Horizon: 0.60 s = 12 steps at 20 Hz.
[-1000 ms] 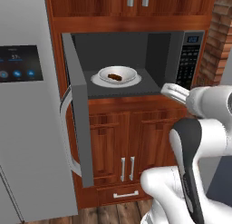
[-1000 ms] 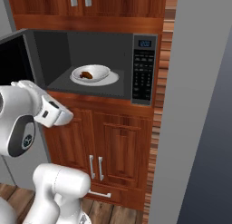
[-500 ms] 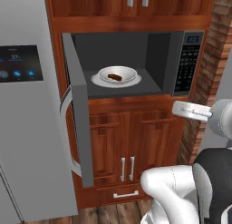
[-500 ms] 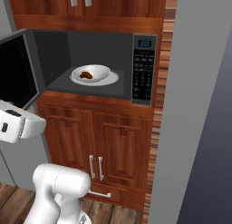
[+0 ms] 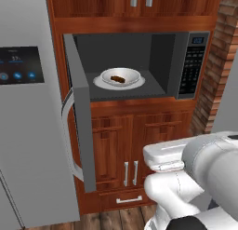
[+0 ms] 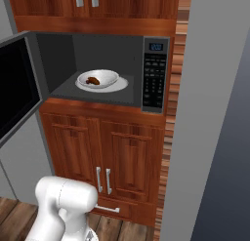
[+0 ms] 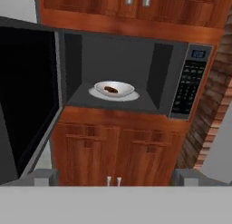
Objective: Remove the orange from the bowl and place it on the small plate. Then place the bowl with only the chicken drumstick in the microwave, close the door, and press the start button to microwave the chicken drumstick.
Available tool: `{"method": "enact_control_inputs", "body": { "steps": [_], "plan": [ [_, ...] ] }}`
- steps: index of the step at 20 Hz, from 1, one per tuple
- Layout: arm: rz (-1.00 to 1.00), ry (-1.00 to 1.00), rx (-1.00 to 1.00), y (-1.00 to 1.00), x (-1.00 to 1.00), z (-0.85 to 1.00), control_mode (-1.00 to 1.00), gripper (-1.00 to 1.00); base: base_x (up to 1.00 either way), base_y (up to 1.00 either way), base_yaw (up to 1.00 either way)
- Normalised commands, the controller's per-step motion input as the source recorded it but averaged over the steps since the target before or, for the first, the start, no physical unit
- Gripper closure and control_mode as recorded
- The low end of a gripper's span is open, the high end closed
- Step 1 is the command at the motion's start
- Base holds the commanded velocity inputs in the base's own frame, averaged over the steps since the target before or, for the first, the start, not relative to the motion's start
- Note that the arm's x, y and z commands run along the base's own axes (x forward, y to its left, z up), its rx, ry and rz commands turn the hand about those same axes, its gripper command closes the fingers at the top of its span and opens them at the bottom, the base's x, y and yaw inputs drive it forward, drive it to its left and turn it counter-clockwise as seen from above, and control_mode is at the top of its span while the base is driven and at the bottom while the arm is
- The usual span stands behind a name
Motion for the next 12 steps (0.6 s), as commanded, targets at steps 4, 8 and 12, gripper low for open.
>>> {"method": "enact_control_inputs", "body": {
  "steps": [4,8,12],
  "plan": [
    [0.08,0.00,-0.38,1.00,-0.26,-0.03,-1.00,-1.00,0.00,0.00,0.00],
    [0.06,0.00,-0.38,1.00,0.03,-0.14,-1.00,-1.00,0.00,0.00,0.00],
    [0.04,0.00,-0.39,1.00,0.24,-0.30,-1.00,-1.00,0.00,0.00,0.00]
  ]
}}
